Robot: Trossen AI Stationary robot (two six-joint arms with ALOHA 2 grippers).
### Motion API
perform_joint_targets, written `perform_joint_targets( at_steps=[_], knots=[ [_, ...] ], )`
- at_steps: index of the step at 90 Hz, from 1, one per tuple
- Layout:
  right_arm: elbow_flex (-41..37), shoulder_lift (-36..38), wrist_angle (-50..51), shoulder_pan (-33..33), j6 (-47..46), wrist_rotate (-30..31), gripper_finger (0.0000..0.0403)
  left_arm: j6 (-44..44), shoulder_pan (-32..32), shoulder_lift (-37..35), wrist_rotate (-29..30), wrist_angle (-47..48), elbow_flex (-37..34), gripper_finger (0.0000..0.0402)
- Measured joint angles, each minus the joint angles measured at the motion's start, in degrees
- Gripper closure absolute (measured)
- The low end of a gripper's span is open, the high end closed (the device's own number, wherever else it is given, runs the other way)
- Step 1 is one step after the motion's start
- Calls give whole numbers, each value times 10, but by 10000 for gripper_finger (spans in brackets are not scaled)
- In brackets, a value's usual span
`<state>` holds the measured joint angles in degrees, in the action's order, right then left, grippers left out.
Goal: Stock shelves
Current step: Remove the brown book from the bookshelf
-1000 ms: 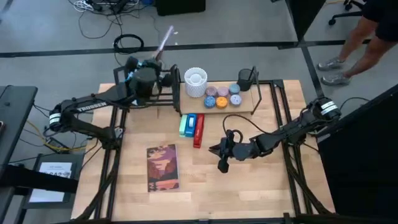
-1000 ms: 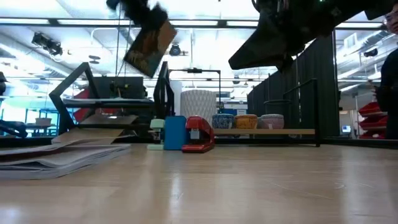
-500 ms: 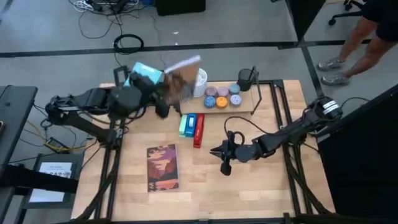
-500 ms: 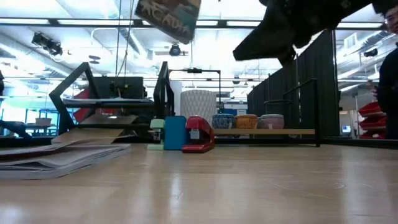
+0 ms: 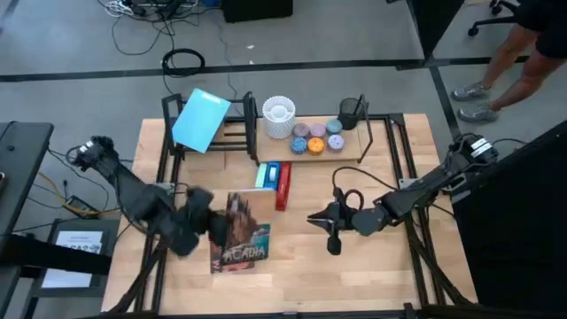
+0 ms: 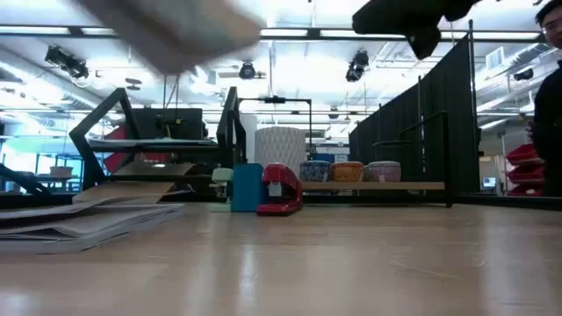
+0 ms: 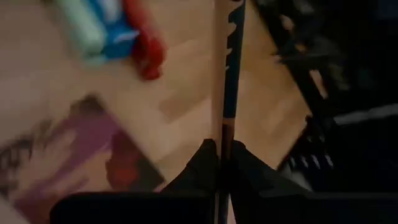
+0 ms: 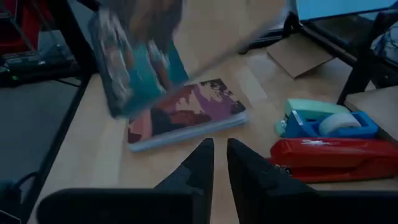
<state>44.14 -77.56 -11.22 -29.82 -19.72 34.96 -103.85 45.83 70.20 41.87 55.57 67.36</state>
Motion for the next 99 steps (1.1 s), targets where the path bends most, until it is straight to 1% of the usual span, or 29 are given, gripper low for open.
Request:
perform_joint_targets(
  at_steps=[6, 13, 21, 27, 48, 54, 62, 77, 85, 92, 99],
  knots=[
    [0, 0, 0, -2, -3, 0, 383, -89, 41, -1, 28, -6, -46, 401],
    [0, 0, 2, -2, -12, 0, 383, -164, 76, -1, 39, -35, -99, 401],
    [0, 0, 2, 0, -23, 1, 383, -227, 108, -1, 51, -47, -152, 401],
    [0, 0, 2, 3, -35, 1, 383, -256, 125, -1, 50, -53, -180, 401],
    [0, 0, -1, 13, -69, 0, 383, -272, 135, -2, 46, -130, -271, 401],
    [0, 0, -7, 17, -76, 0, 383, -271, 133, -2, 29, -169, -300, 399],
    [0, 0, -11, 22, -87, -1, 383, -274, 131, -2, 15, -186, -327, 397],
    [0, 0, -25, 26, -87, -1, 383, -278, 119, -2, 10, -192, -347, 396],
    [0, 0, -25, 29, -87, -1, 383, -286, 114, -2, -6, -178, -349, 393],
    [0, 0, -24, 31, -87, -1, 383, -294, 107, -1, -35, -164, -349, 380],
    [0, 0, -24, 31, -87, -1, 383, -294, 105, -1, -59, -152, -350, 356]
  ],
)
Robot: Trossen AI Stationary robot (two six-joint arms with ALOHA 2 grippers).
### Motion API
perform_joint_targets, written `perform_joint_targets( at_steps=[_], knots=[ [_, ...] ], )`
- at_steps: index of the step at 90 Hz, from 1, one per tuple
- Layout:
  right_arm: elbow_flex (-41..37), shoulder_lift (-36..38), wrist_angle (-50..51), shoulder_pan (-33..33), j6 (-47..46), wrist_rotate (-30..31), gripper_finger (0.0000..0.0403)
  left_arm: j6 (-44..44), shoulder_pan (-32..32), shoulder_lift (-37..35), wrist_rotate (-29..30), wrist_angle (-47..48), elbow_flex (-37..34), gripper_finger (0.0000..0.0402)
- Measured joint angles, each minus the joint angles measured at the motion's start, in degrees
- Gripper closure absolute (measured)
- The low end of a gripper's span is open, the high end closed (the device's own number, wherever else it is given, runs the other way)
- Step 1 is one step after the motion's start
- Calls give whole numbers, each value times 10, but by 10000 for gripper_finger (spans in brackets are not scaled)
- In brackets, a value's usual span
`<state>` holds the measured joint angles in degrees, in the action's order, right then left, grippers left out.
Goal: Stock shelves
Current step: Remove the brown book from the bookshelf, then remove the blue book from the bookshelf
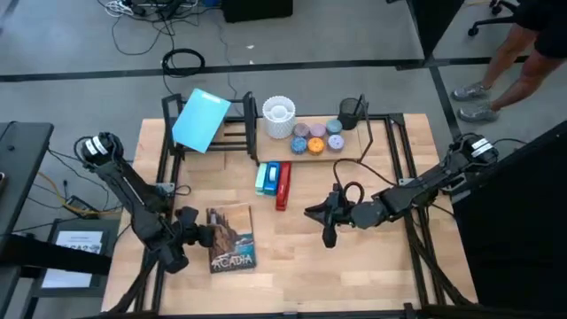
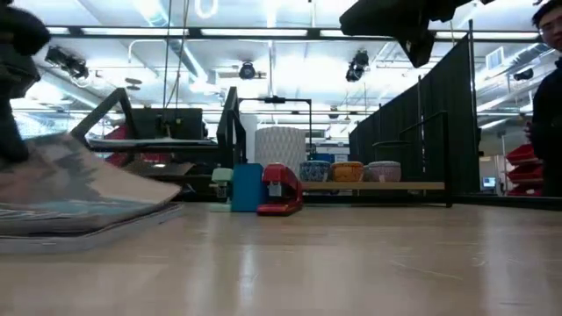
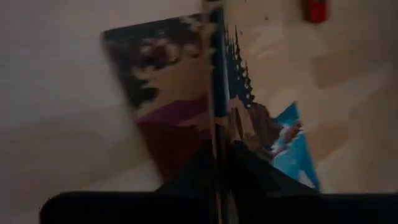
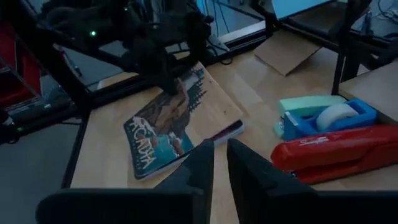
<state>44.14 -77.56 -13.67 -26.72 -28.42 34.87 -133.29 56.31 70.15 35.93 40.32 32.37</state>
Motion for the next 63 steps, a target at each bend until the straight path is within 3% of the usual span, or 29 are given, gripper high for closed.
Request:
perform_joint_targets(
  at_steps=[20, 35, 42, 54, 63],
  knots=[
    [0, 0, 0, 0, 7, 0, 383, 24, 0, 0, -36, 5, 0, 267],
    [0, 0, -1, 0, 22, -1, 383, 83, 0, 0, -244, 41, 14, 232],
    [0, 0, -2, 0, 32, -1, 383, 93, 0, 0, -295, 97, 44, 231],
    [0, 0, -3, 0, 45, -1, 383, 116, -8, 0, -289, 215, 133, 234],
    [0, 0, -3, 0, 47, -1, 383, 151, -32, 0, -209, 272, 203, 238]
  ],
)
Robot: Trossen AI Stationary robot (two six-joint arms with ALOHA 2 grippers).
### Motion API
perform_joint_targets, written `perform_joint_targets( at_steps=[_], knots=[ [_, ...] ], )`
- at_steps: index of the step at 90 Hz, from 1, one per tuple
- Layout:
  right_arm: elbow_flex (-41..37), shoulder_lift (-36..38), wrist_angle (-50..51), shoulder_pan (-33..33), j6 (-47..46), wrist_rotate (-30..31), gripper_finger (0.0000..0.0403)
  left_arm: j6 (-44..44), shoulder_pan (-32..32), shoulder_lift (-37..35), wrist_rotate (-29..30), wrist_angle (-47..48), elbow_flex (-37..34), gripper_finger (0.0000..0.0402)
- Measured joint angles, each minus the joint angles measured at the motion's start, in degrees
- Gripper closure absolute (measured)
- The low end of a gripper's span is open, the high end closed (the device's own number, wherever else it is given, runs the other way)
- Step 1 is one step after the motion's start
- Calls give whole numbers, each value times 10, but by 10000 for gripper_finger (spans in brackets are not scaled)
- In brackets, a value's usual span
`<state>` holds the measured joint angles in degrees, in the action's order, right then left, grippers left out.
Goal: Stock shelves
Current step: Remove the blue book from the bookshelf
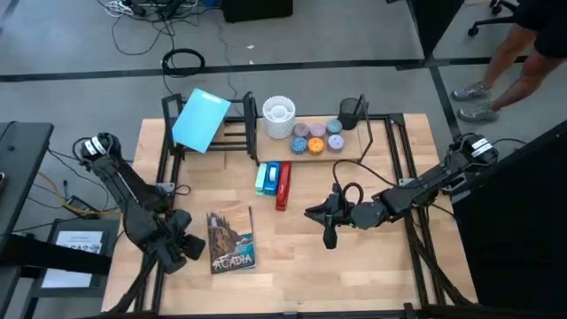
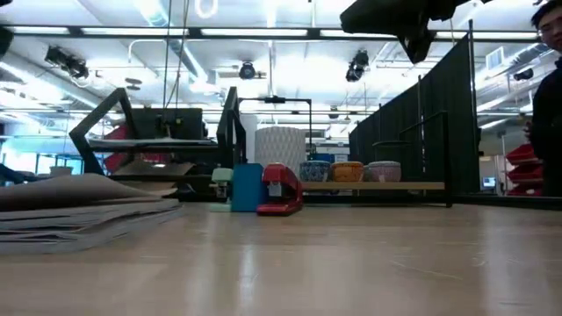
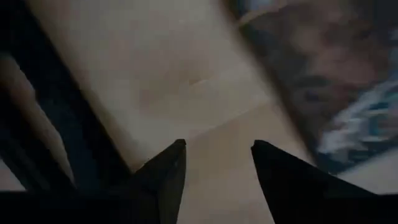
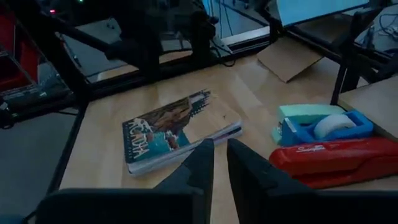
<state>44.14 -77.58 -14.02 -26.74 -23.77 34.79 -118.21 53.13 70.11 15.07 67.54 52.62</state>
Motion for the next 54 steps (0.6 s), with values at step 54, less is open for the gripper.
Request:
perform_joint_targets(
  at_steps=[54],
  knots=[
    [0, 0, -6, -1, 15, -3, 383, 895, -417, 2, 390, -106, 121, 230]
  ],
)
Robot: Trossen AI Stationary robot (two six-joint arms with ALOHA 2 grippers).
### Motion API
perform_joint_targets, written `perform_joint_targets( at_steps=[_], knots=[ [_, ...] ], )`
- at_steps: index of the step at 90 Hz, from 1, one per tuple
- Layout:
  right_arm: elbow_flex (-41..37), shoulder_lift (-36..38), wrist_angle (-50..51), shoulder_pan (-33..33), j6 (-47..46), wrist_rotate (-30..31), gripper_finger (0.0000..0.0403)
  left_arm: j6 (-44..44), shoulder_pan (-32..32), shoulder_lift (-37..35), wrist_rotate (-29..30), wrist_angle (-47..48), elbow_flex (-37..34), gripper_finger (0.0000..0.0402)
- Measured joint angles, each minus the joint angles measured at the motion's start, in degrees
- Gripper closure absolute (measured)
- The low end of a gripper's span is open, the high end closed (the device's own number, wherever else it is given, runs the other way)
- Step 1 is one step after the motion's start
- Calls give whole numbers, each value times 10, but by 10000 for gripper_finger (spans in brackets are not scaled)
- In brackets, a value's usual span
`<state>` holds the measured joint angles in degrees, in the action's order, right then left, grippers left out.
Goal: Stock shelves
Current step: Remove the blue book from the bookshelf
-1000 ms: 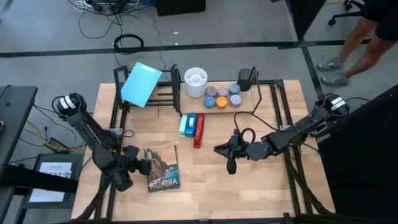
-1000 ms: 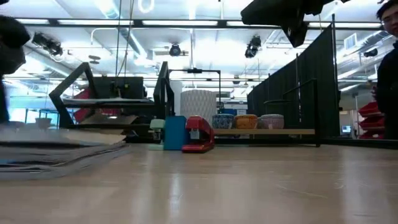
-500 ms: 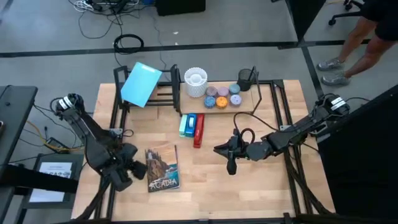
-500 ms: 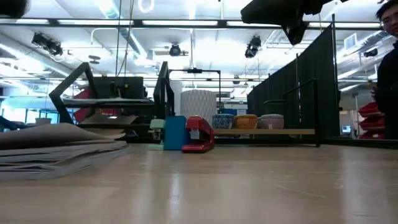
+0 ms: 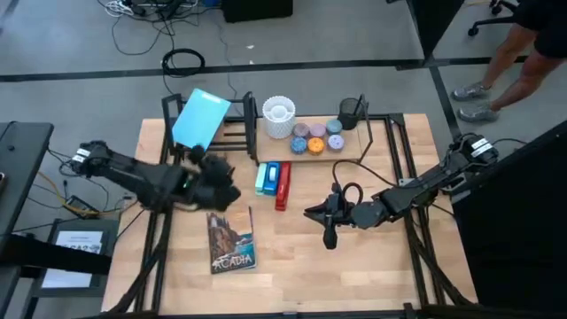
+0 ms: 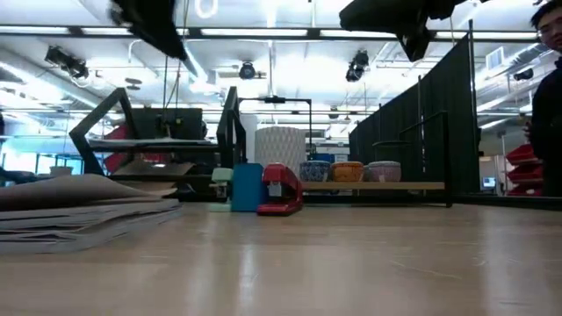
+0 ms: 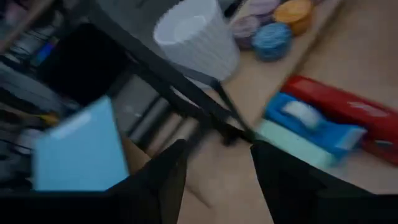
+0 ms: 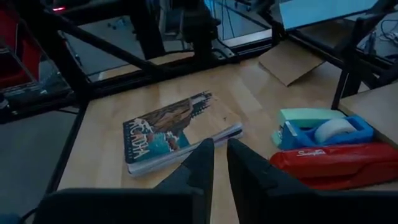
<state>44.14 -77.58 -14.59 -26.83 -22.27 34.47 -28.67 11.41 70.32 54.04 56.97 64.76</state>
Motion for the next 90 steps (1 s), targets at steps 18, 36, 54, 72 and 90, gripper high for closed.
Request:
perform_joint_targets(
  at_steps=[18, 36, 54, 72, 90],
  knots=[
    [0, 0, -1, 0, 8, 0, 383, 159, -134, 40, -14, -41, -1, 188],
    [0, 0, -4, 0, 14, -1, 383, 178, -228, 102, -21, -6, 11, 162],
    [0, 0, -4, 0, 14, -1, 383, 175, -294, 151, -66, 19, 16, 141],
    [0, 0, -7, 0, 14, -1, 383, 157, -330, 193, -35, 39, 17, 126],
    [0, 0, -27, 0, 14, -1, 383, 131, -350, 219, -20, 67, 17, 132]
  ],
)
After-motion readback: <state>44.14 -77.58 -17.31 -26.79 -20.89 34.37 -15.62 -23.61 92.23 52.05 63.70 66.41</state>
